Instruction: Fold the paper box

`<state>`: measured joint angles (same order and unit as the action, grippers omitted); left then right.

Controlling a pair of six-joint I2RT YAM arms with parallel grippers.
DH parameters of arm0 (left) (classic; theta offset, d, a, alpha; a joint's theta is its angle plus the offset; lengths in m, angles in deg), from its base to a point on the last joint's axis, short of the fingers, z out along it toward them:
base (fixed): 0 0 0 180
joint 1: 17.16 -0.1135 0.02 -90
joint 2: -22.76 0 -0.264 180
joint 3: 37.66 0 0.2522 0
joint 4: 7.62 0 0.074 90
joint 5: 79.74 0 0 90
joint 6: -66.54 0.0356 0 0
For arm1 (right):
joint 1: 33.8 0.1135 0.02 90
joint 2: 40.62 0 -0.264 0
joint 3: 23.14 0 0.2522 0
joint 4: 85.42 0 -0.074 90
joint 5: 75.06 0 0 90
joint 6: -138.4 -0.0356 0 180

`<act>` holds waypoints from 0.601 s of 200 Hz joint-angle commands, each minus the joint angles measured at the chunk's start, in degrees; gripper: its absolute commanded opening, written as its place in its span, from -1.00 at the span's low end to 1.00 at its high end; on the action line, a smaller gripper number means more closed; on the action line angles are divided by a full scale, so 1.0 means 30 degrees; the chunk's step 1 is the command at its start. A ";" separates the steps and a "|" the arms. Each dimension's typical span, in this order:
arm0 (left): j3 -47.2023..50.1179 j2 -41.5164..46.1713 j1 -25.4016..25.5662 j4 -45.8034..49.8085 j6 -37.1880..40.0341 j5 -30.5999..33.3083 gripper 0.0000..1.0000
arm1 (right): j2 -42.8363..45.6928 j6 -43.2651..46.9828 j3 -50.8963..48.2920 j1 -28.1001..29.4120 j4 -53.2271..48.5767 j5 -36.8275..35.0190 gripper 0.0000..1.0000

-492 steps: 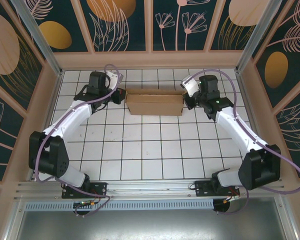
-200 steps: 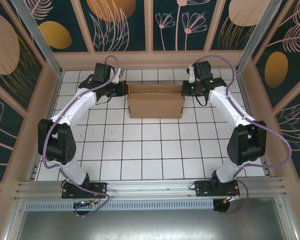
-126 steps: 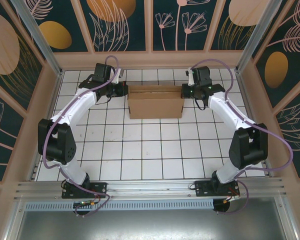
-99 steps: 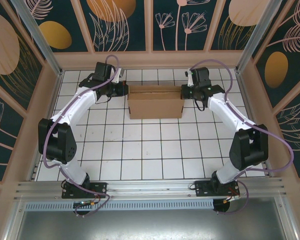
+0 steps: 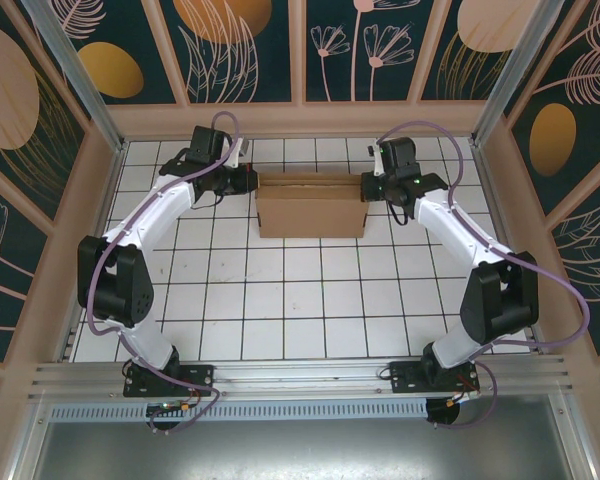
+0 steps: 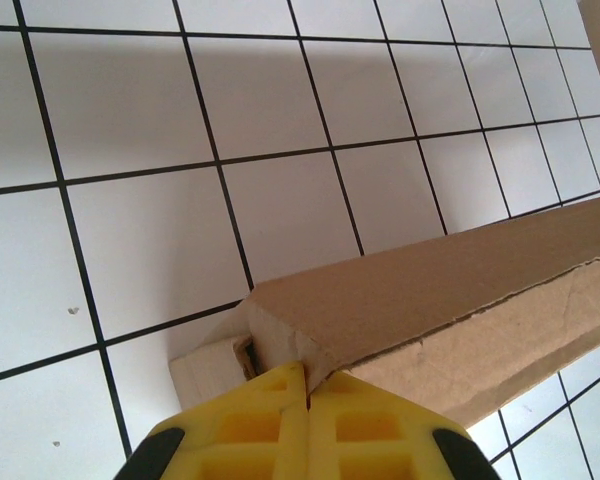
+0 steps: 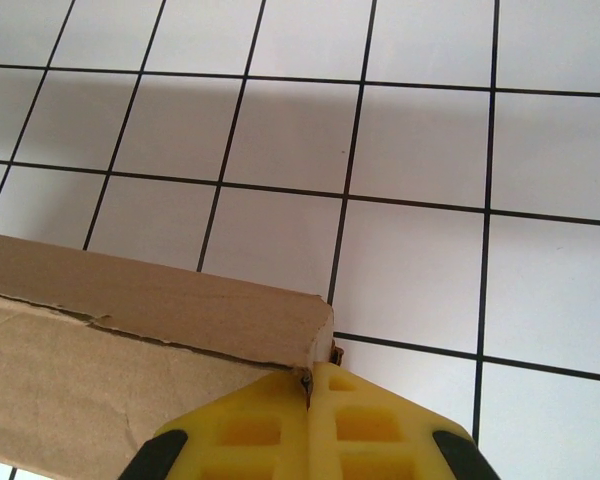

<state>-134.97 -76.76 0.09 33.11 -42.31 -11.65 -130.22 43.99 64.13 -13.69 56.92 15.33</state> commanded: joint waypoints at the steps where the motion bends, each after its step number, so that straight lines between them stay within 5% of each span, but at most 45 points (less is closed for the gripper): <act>1: 0.0725 -0.0007 0.0415 0.0622 -0.0572 -0.0542 -1.00 | -0.0052 0.0325 -0.0752 0.0625 -0.1782 0.0375 -1.00; 68: -0.1311 0.0183 0.0394 0.1857 -0.0503 -0.0212 -1.00 | 0.0057 0.0408 -0.0687 0.0856 -0.1901 0.0258 -1.00; 120: 0.2605 0.1160 0.0415 -0.0498 -0.0640 0.0477 -1.00 | 0.0534 0.0384 -0.1487 0.0975 -0.1459 -0.0132 -1.00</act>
<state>-133.41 -76.13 0.09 34.02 -43.27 -10.21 -129.67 44.04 62.49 -12.24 56.53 14.34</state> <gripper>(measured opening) 0.050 0.050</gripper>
